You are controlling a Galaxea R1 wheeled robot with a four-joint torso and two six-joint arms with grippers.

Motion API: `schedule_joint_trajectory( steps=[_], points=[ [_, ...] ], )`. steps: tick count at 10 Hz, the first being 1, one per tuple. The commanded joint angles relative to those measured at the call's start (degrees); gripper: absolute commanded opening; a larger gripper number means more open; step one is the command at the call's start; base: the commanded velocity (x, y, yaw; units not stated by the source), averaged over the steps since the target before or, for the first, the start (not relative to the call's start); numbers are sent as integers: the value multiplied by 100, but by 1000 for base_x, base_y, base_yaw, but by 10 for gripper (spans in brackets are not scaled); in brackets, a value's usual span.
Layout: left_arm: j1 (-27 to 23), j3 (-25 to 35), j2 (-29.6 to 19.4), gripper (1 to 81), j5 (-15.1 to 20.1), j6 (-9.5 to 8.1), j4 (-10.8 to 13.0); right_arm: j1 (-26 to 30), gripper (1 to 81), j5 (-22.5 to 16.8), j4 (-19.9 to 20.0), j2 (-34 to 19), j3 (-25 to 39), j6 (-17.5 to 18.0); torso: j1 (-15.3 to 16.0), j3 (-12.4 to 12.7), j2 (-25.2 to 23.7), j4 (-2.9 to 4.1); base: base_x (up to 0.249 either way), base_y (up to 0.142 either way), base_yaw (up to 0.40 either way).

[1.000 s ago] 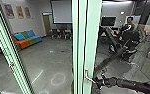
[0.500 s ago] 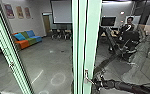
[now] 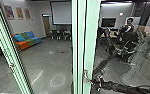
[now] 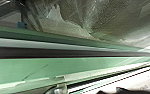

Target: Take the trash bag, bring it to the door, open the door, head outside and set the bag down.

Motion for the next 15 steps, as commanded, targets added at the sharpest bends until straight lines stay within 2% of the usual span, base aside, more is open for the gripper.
schedule_joint_trajectory(
  steps=[1,2,4,6,11,15],
  points=[
    [-311,-49,-100,10,333,1,-92,341,811,-498,-778,959,-823,-84,5,0,0,0,0,0,0],
    [-311,-58,-100,10,333,1,-101,394,811,-322,-918,1012,-1008,-92,5,2,-5,0,0,0,0],
    [-294,-67,-118,10,333,1,-101,500,811,-295,-1076,1039,-1245,-92,5,9,-13,-5,0,0,0],
    [-285,-67,-118,10,333,1,-93,570,811,-295,-1085,1013,-1324,-92,5,13,-15,-7,0,0,0],
    [-276,-67,-109,10,333,1,-93,649,811,-295,-1076,863,-1324,-84,5,22,-35,-13,150,0,0],
    [-276,-67,-109,10,333,1,-84,737,811,-304,-1032,599,-1298,-84,41,4,-13,-9,0,0,0]
  ],
)
